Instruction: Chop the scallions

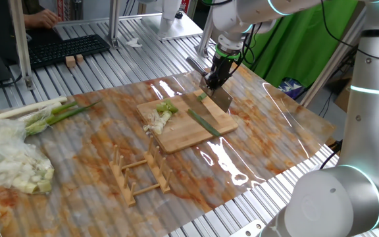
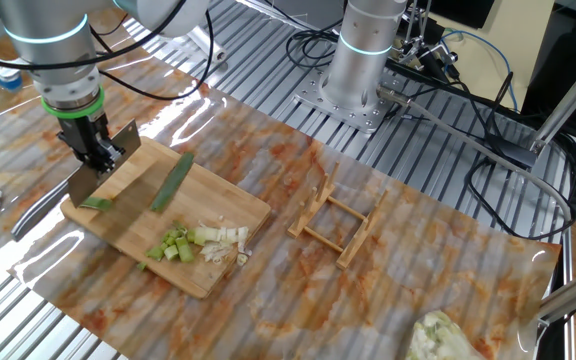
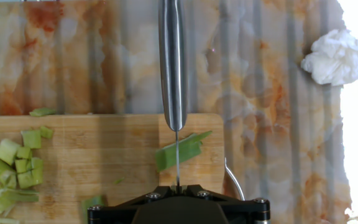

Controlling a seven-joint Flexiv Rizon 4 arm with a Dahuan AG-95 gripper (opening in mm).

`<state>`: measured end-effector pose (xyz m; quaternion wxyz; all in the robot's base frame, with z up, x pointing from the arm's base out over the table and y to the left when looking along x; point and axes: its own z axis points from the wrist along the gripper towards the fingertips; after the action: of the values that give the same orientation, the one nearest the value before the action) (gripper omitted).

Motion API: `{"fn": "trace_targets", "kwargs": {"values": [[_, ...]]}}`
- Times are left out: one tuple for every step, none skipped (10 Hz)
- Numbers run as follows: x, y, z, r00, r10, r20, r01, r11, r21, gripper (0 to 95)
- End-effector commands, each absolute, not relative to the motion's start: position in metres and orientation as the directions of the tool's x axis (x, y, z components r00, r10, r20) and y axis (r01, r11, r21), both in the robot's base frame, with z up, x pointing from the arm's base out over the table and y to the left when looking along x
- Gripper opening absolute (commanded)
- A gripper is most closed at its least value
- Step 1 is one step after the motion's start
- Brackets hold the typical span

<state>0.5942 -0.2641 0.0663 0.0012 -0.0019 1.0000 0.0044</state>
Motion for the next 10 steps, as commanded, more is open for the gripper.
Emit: {"fn": "trace_targets", "kwargs": {"values": [[0.593,-0.262,0.0693,-1.0,-0.002,-0.005,-0.002,1.0,0.008,0.0],[0.5932,-0.2616,0.0693,-1.0,-0.003,-0.004,-0.003,1.0,0.01,0.0],[0.5932,-0.2615,0.0693,-1.0,-0.006,-0.007,-0.006,1.0,0.008,0.0],[0.593,-0.2614,0.0693,-1.0,-0.006,-0.008,-0.006,1.0,0.009,0.0],[0.593,-0.2613,0.0693,-1.0,-0.007,-0.008,-0.007,1.0,0.007,0.0],[0.5928,-0.2612,0.0691,-1.0,-0.009,-0.008,-0.009,1.0,0.007,0.0],[0.5928,-0.2612,0.0691,-1.0,-0.009,-0.007,-0.01,1.0,0.004,0.0],[0.5928,-0.2612,0.0691,-1.0,0.007,-0.011,0.007,1.0,0.004,0.0],[0.5928,-0.2612,0.0691,-1.0,0.011,-0.008,0.011,1.0,0.005,0.0],[0.5928,-0.2612,0.0691,-1.0,0.017,-0.004,0.017,1.0,0.005,0.0]]}}
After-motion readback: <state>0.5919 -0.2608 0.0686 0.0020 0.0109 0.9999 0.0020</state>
